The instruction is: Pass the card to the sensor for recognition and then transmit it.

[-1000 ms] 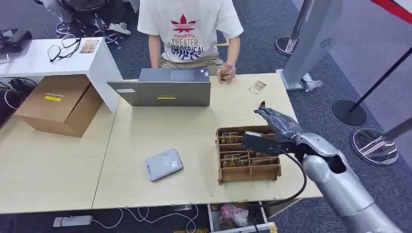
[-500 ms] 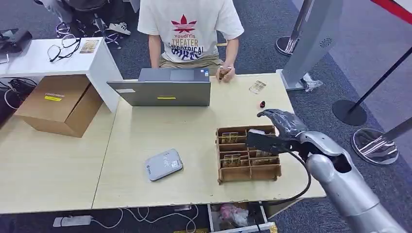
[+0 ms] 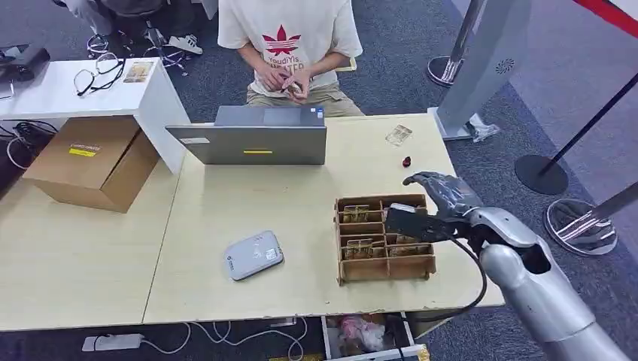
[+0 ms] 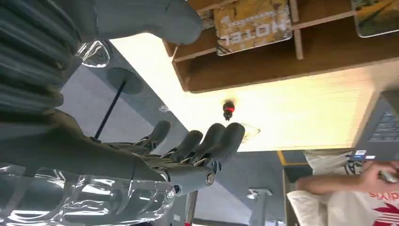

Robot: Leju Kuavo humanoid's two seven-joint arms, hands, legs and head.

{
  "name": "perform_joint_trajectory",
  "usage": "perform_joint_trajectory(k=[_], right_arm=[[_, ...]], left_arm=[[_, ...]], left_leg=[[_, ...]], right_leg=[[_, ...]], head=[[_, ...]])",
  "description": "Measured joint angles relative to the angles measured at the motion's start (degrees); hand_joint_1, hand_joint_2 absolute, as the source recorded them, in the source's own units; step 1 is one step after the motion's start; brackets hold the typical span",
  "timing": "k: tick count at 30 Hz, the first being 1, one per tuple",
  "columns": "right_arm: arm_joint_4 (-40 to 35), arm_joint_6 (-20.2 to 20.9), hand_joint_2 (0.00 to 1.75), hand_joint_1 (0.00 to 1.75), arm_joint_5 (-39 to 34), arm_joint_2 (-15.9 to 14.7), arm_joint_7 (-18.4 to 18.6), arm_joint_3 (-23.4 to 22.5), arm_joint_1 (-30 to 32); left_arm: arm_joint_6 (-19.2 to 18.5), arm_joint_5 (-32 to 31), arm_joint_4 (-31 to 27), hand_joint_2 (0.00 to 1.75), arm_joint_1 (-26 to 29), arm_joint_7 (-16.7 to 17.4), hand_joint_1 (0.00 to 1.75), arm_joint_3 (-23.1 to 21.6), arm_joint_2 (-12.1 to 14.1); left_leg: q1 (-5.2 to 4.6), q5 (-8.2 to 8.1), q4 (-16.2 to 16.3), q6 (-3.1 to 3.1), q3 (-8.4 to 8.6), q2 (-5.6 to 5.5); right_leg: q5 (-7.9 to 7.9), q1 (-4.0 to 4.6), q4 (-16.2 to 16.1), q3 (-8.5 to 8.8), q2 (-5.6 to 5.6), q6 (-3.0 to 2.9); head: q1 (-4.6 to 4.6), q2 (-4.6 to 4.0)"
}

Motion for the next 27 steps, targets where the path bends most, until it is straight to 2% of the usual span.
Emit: perform_joint_trajectory(k=[1,2,3,4,5,6,7,8,9,12,17,19,21,22,23,24,25,26,27], right_arm=[[-0.17,0.0,1.75,0.63,0.0,-0.26,0.02,-0.17,0.31],[-0.44,0.0,1.75,0.68,-0.04,-0.52,0.09,-0.33,0.71],[-0.79,-0.02,1.75,0.66,-0.07,-0.81,0.15,-0.48,1.23],[-1.13,-0.07,1.75,0.56,-0.13,-1.05,0.17,-0.57,1.75],[-1.47,-0.09,1.75,0.63,-0.13,-1.29,0.22,-0.7,2.31],[-1.86,-0.13,1.75,0.63,-0.13,-1.44,0.35,-0.98,2.91],[-2.16,-0.17,1.75,0.54,-0.13,-1.57,0.5,-1.24,3.48],[-2.49,-0.2,1.75,0.63,-0.13,-1.66,0.63,-1.53,4.14],[-2.9,-0.24,1.75,0.63,-0.09,-1.75,0.7,-1.86,4.63],[-3.98,-0.26,1.75,0.49,0.26,-1.86,0.85,-2.55,6.34],[-5.25,-0.31,1.75,0.56,0.74,-1.86,1.25,-3.17,8.36],[-5.53,-0.24,1.75,0.8,1.07,-1.84,1.18,-3.17,8.54],[-5.53,-0.15,1.75,0.54,1.25,-1.83,1.03,-3.06,8.48],[-5.53,-0.15,1.75,0.77,1.25,-1.84,0.85,-2.93,8.44],[-5.53,-0.11,1.75,1.26,1.25,-1.81,0.5,-2.73,8.32],[-5.53,-0.04,1.75,1.1,1.25,-1.79,0.31,-2.51,8.09],[-5.53,0.02,1.75,0.7,1.25,-1.75,0.13,-2.31,7.81],[-5.53,0.02,1.75,0.7,1.22,-1.73,0.02,-2.14,7.53],[-5.51,0.02,1.75,0.47,1.2,-1.68,-0.28,-1.88,7.23]], left_arm=[[0.0,-0.02,0.0,0.0,-0.01,-0.06,0.0,0.0,-0.02],[-0.02,-0.04,0.0,0.0,-0.02,-0.09,0.0,0.0,0.0],[-0.07,-0.09,0.0,0.0,0.0,-0.11,0.0,0.0,0.0],[-0.07,-0.11,0.0,0.0,0.0,-0.11,0.0,0.0,0.0],[-0.07,-0.15,0.0,0.0,0.0,-0.11,0.0,0.0,0.0],[-0.07,-0.15,0.0,0.0,0.0,-0.11,0.0,0.0,0.0],[-0.09,-0.17,0.0,0.0,-0.01,-0.11,0.0,0.0,0.0],[-0.09,-0.17,0.0,0.0,-0.01,-0.13,0.0,0.0,0.0],[-0.09,-0.26,0.0,0.0,0.0,-0.13,0.0,0.0,0.0],[-0.11,-0.5,0.0,0.0,-0.01,-0.13,0.0,0.0,0.0],[-0.22,-0.35,0.0,0.0,-0.01,-0.13,0.0,0.02,0.0],[-0.22,-0.13,0.0,0.0,0.02,-0.13,0.0,0.04,0.02],[-0.22,0.0,0.0,0.0,0.01,-0.15,0.0,0.11,0.02],[-0.22,0.02,0.0,0.0,0.02,-0.22,0.0,0.13,0.0],[-0.2,0.02,0.0,0.0,0.02,-0.28,0.0,0.17,0.0],[-0.22,0.04,0.0,0.0,0.01,-0.28,0.0,0.28,0.0],[-0.2,0.04,0.0,0.0,-0.01,-0.31,0.0,0.39,0.0],[-0.2,0.04,0.0,0.0,-0.02,-0.33,0.0,0.44,0.0],[-0.22,0.04,0.0,0.0,0.0,-0.39,0.0,0.5,0.0]], left_leg=[[0.0,0.0,0.0,0.0,0.0,0.0],[0.0,0.0,0.0,0.0,0.01,0.0],[0.0,0.0,0.0,0.0,0.0,0.0],[0.0,-0.01,0.0,0.01,0.0,0.0],[0.0,-0.01,0.0,0.01,0.0,-0.01],[0.0,-0.01,0.0,0.01,0.0,-0.01],[0.0,-0.01,0.0,0.01,0.0,-0.01],[0.0,-0.02,0.0,0.02,0.0,-0.02],[0.0,-0.02,0.0,0.02,0.0,-0.01],[0.0,-0.02,0.0,0.02,0.0,-0.01],[0.0,-0.02,0.0,0.02,0.0,-0.01],[0.0,-0.02,0.0,0.02,-0.01,-0.01],[0.0,-0.02,0.0,0.02,-0.01,-0.01],[0.0,-0.02,0.0,0.02,-0.02,-0.01],[0.0,-0.02,0.0,0.02,-0.02,-0.02],[0.0,-0.02,0.0,0.02,-0.02,-0.01],[0.0,-0.02,0.0,0.02,-0.02,-0.01],[0.0,-0.02,0.0,0.02,-0.02,-0.01],[0.0,-0.02,0.0,0.02,-0.02,-0.01]], right_leg=[[0.0,0.0,0.0,0.0,0.0,0.0],[0.0,0.0,-0.01,0.0,0.0,0.0],[0.0,0.0,-0.01,0.0,0.0,0.0],[0.0,0.0,-0.01,0.0,0.0,0.0],[0.0,0.0,-0.01,0.0,0.0,0.0],[-0.01,0.0,-0.01,0.0,0.0,0.0],[-0.01,0.0,-0.01,0.0,0.0,0.01],[-0.01,0.0,-0.01,0.0,0.0,0.01],[-0.01,0.0,-0.01,0.0,0.0,0.01],[-0.01,0.0,-0.01,0.0,0.0,0.01],[-0.01,0.0,-0.01,0.0,0.01,0.01],[-0.01,0.0,-0.01,0.0,0.01,0.01],[-0.01,0.0,-0.01,0.01,0.0,0.01],[-0.01,0.0,-0.01,0.01,-0.01,0.01],[-0.01,0.0,-0.01,0.01,-0.01,0.01],[-0.01,0.0,0.0,0.01,0.0,0.01],[-0.01,0.0,0.0,0.01,0.0,0.01],[-0.01,0.0,0.0,0.01,0.0,0.01],[-0.01,0.0,0.0,0.01,0.0,0.01]], head=[[0.02,0.0],[0.0,0.0],[0.04,0.0],[0.02,0.0],[0.02,0.0],[0.02,0.0],[0.0,0.0],[0.0,0.0],[0.02,0.0],[0.02,0.0],[0.0,0.0],[0.02,0.0],[0.02,0.0],[0.02,0.0],[0.02,0.0],[0.02,0.0],[0.0,0.0],[0.02,0.0],[0.02,0.0]])
